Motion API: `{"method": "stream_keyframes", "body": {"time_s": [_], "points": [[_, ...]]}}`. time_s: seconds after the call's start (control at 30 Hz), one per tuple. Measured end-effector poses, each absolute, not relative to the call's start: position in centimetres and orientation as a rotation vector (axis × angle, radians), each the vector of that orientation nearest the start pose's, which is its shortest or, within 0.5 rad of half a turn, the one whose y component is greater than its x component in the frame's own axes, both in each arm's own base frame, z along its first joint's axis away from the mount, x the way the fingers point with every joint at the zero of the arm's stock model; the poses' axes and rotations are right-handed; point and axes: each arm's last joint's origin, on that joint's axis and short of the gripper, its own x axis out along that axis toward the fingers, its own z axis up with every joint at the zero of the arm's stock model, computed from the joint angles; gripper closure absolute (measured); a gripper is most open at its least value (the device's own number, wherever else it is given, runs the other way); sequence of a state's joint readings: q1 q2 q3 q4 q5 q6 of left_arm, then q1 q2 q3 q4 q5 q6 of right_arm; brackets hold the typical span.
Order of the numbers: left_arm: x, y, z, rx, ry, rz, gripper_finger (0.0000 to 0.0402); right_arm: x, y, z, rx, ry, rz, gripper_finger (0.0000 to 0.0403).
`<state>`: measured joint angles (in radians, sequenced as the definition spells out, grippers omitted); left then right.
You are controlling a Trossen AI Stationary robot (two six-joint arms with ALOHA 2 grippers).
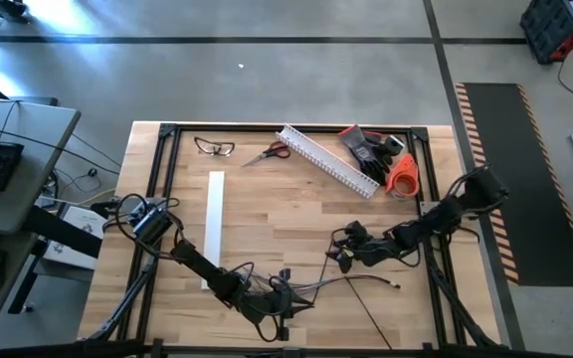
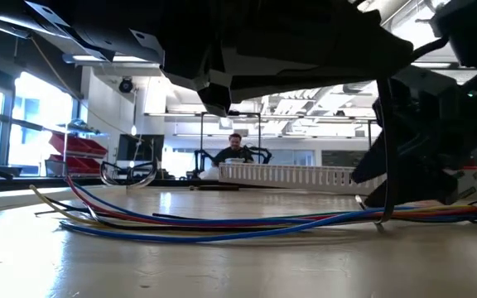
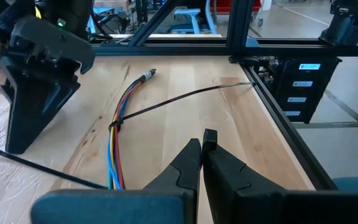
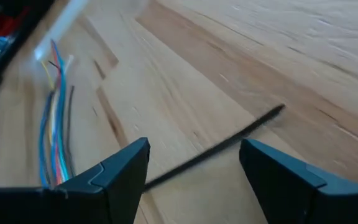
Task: Ziptie cables
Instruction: Wrap the black zip tie on the cable wires
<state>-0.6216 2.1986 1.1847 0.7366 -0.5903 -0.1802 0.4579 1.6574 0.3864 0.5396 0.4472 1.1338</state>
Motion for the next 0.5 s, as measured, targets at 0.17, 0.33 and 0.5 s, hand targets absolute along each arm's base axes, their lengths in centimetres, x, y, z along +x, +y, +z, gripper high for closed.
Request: {"method": "stream_keyframes", "body": {"time_s": [0.17,0.33,0.5], "points": [[37.0,-24.5,11.6,-0.022,0.229,-0.012,0.0402,23.1,9.6,8.3,0.776,0.529,-0.307,0.0156],[37.0,-24.5,11.6,-0.022,0.229,-0.012,0.0402,23.9,9.6,8.5,0.753,0.542,-0.285,0.0156],[37.0,-24.5,11.6,-0.022,0.229,-0.012,0.0402,24.9,9.3,8.8,0.668,0.587,-0.275,0.0156]]}}
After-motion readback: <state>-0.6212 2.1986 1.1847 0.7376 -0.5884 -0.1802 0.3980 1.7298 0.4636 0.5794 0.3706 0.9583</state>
